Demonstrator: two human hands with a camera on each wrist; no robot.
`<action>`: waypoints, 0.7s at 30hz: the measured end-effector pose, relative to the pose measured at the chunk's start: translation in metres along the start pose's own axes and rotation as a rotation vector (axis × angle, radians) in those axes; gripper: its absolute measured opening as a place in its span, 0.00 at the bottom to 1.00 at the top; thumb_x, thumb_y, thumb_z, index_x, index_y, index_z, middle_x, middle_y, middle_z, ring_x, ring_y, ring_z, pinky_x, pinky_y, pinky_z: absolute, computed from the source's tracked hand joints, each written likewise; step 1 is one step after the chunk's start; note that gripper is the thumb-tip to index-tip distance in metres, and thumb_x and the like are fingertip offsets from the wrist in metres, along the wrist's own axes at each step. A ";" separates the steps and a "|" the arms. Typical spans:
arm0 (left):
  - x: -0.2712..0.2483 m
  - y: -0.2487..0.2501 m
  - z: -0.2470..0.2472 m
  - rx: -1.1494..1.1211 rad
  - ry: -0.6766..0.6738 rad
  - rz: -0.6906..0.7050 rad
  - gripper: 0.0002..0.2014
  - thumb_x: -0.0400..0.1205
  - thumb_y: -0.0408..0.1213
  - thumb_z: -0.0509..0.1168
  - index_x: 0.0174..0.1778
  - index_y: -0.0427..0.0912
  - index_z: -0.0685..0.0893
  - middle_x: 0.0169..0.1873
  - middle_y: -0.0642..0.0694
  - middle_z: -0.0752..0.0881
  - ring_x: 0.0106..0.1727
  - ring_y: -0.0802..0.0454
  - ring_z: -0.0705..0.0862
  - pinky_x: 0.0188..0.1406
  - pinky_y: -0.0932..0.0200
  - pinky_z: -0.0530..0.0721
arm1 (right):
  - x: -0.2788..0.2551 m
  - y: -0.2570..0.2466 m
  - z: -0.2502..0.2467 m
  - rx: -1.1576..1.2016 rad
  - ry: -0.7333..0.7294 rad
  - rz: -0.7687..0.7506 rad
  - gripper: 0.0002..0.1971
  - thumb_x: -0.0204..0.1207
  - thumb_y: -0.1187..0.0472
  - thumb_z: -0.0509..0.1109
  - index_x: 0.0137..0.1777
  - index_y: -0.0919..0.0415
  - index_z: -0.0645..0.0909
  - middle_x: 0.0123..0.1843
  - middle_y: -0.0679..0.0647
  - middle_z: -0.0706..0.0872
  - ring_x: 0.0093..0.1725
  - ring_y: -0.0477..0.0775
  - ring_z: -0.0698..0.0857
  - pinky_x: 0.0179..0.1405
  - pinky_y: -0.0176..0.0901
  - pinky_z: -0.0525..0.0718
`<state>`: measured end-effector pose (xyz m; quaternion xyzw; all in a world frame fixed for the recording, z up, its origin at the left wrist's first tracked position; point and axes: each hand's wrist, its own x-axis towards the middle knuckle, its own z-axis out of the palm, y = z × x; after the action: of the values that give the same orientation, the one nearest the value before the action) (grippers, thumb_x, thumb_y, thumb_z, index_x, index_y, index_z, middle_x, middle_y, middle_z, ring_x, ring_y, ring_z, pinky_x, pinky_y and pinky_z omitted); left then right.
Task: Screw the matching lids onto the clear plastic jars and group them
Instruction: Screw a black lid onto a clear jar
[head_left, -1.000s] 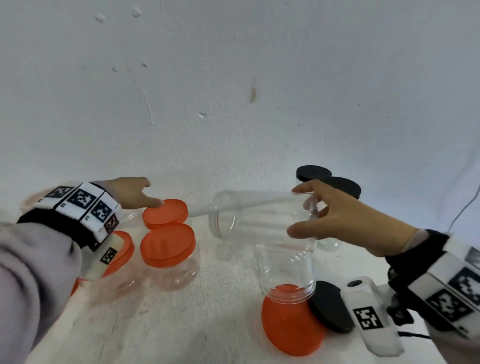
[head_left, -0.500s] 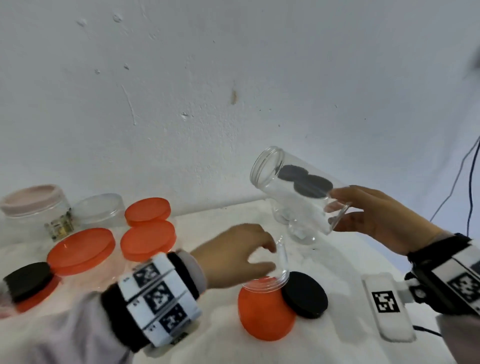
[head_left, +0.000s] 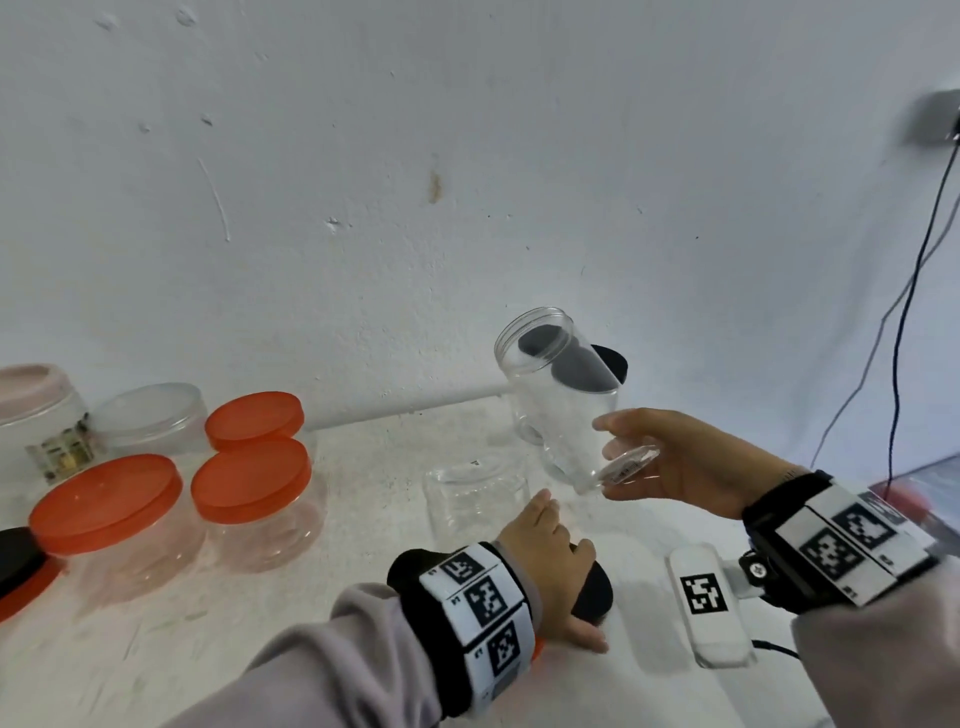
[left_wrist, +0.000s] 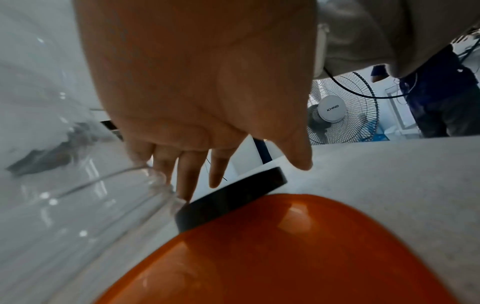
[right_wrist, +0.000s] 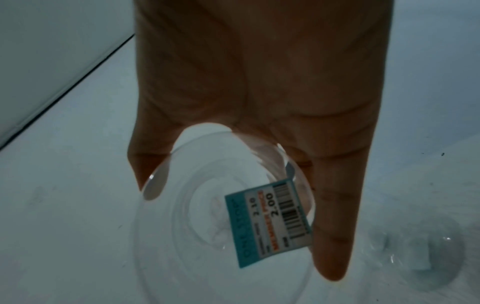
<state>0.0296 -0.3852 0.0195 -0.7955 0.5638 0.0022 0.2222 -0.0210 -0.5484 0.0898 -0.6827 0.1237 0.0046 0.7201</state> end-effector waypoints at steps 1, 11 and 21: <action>0.001 0.002 0.002 0.003 -0.004 -0.002 0.46 0.78 0.69 0.53 0.81 0.35 0.58 0.76 0.29 0.68 0.81 0.32 0.55 0.81 0.40 0.35 | 0.002 0.001 0.000 -0.012 0.001 -0.002 0.36 0.45 0.52 0.83 0.56 0.66 0.84 0.38 0.57 0.81 0.38 0.59 0.84 0.44 0.53 0.89; -0.015 0.003 0.006 -0.190 0.224 0.074 0.42 0.78 0.63 0.63 0.74 0.30 0.67 0.70 0.35 0.73 0.73 0.39 0.66 0.82 0.46 0.42 | 0.003 0.001 0.000 -0.132 0.023 -0.080 0.27 0.52 0.51 0.79 0.52 0.62 0.83 0.52 0.63 0.90 0.48 0.62 0.87 0.48 0.48 0.88; -0.087 -0.019 -0.006 -0.585 0.383 0.079 0.36 0.73 0.64 0.68 0.68 0.40 0.74 0.58 0.44 0.78 0.59 0.49 0.70 0.66 0.57 0.66 | 0.003 -0.001 0.050 -0.049 0.019 -0.164 0.36 0.62 0.36 0.69 0.59 0.66 0.77 0.52 0.66 0.89 0.45 0.61 0.89 0.43 0.48 0.89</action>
<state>0.0138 -0.3048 0.0540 -0.7889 0.6011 0.0232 -0.1252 -0.0096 -0.4993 0.0923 -0.7078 0.0744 -0.0579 0.7001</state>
